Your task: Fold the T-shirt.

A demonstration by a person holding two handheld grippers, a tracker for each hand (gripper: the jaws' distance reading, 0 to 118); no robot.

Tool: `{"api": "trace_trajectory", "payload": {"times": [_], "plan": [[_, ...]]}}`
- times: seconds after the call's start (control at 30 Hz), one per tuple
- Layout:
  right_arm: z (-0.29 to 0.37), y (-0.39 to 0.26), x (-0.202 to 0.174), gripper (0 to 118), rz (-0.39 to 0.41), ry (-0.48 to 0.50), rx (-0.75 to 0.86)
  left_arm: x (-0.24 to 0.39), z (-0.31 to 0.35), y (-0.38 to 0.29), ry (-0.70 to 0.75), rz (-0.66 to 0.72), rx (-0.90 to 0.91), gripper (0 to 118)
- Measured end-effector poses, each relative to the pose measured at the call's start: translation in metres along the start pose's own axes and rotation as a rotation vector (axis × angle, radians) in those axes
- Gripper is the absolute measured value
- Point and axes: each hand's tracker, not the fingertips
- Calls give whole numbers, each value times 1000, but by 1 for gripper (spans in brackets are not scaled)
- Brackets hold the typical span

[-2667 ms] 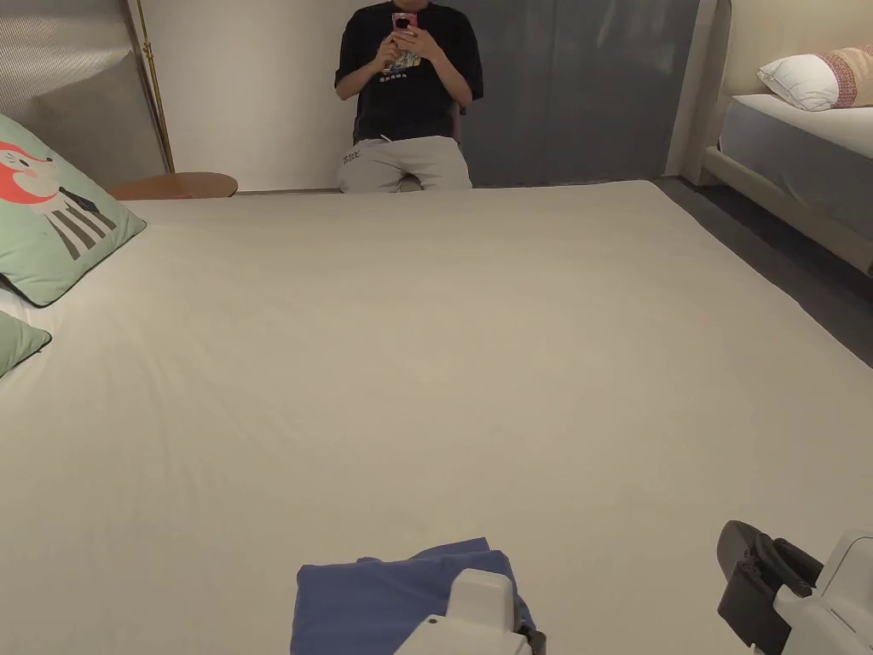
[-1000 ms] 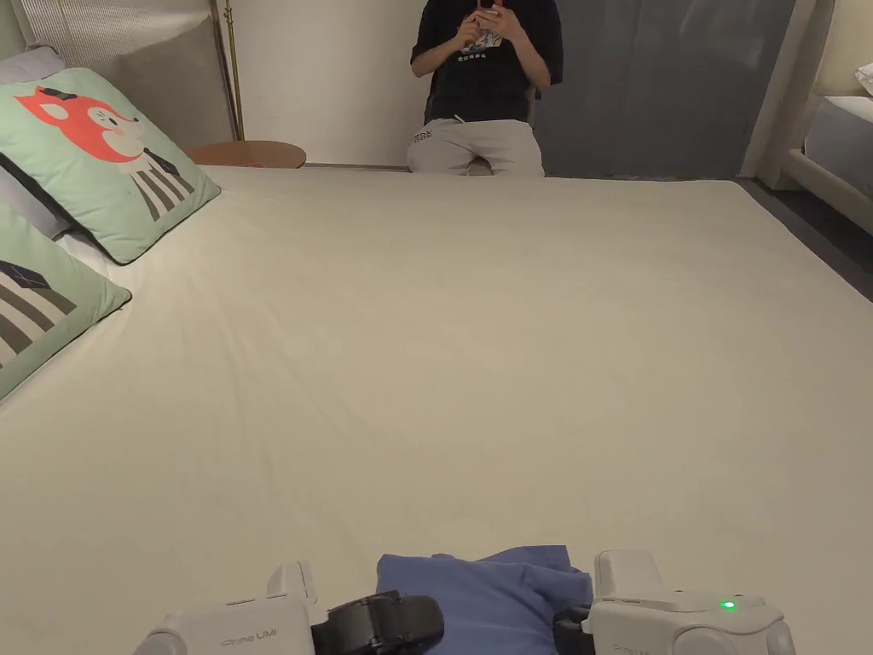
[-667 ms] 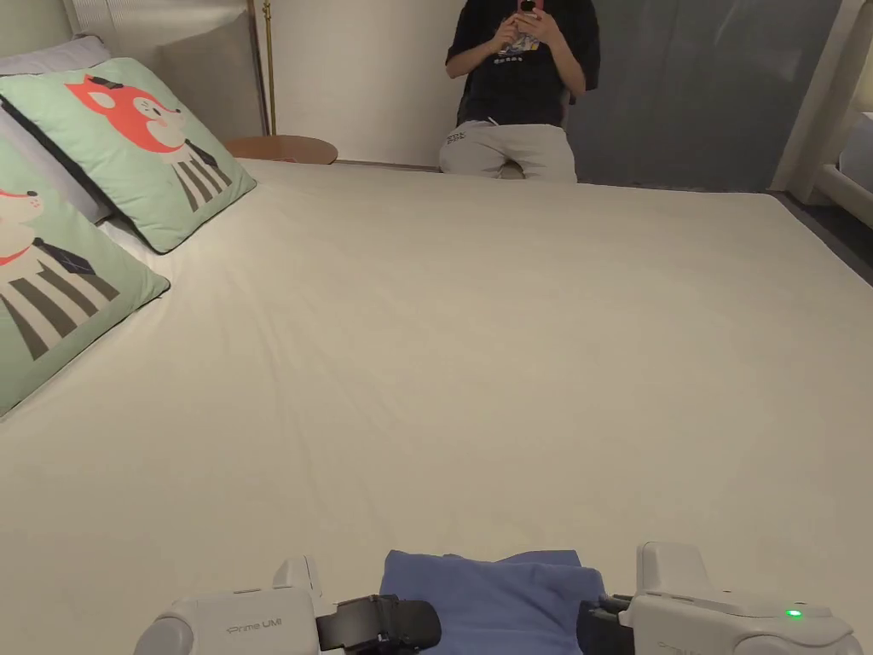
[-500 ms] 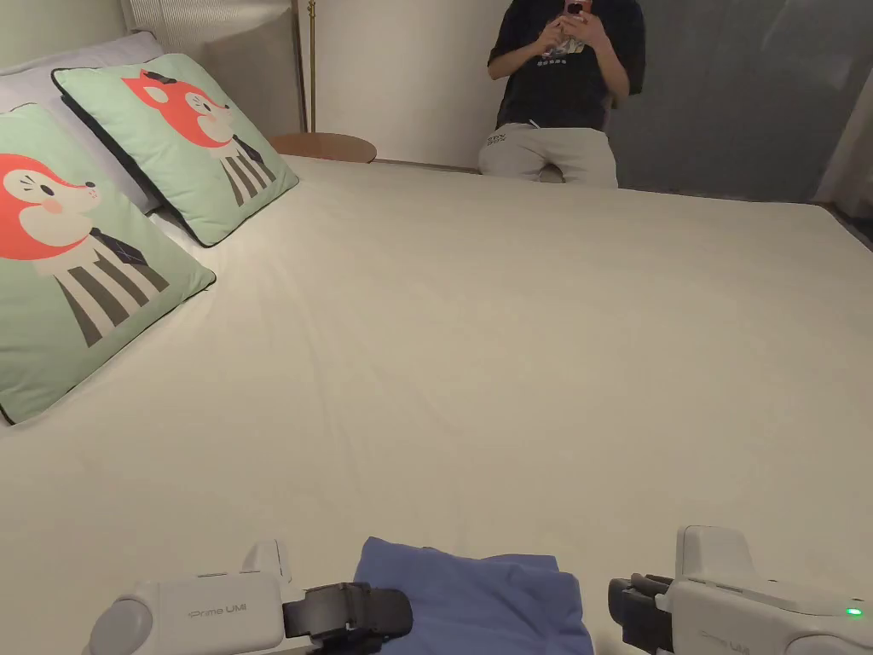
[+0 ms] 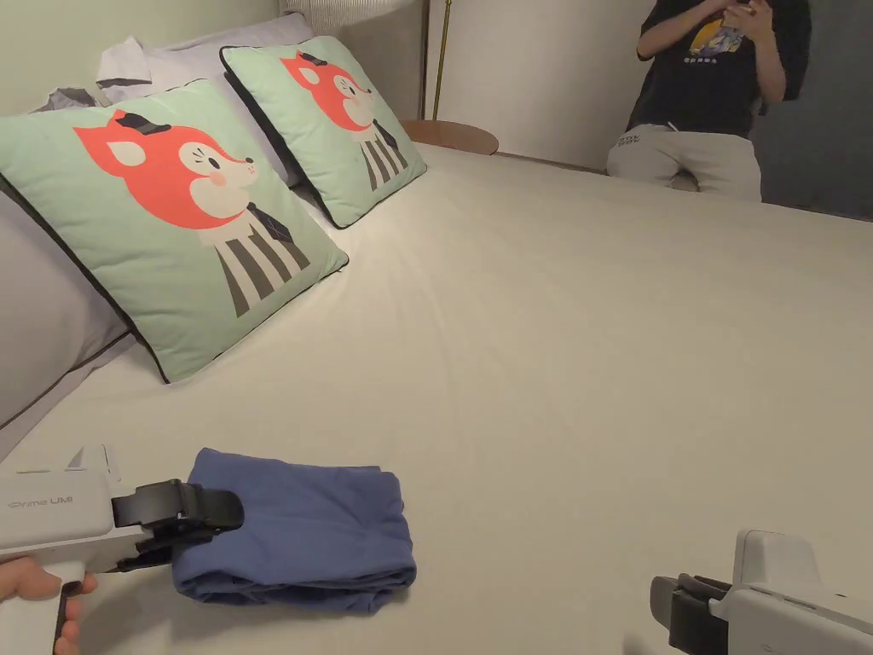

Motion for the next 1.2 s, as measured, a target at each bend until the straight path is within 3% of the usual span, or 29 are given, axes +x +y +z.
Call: {"api": "trace_trajectory", "payload": {"times": [0.1,0.13,0.17,0.2,0.27,0.47,0.57,0.7,0.77,0.8,0.97,1.2], "plan": [[-6,1,-4,0,18,11,-7,-4,0,-1,15,27,1,24],[-6,1,-5,0,21,13,-7,19,-8,-18,38,25,11,30],[-7,-1,-3,0,23,10,-7,23,-9,-24,84,19,38,42],[-6,-1,-3,0,28,8,-5,29,-10,-29,129,10,63,67],[-3,0,0,0,36,-2,-1,28,-4,-23,174,-32,102,108],[18,-3,21,0,0,-27,37,59,27,-44,245,-147,310,110],[32,-7,28,0,-23,-33,61,79,41,-59,211,-183,374,100],[45,-16,41,0,-52,-33,91,124,40,-104,158,-251,364,28],[51,-21,47,0,-68,-31,102,138,26,-123,129,-253,278,5],[55,-22,49,0,-72,-34,106,146,15,-138,118,-263,241,0],[77,-39,59,0,-73,-71,142,182,-42,-190,129,-340,121,0],[126,-43,81,0,-44,-256,340,268,-93,-229,198,-614,286,0]]}}
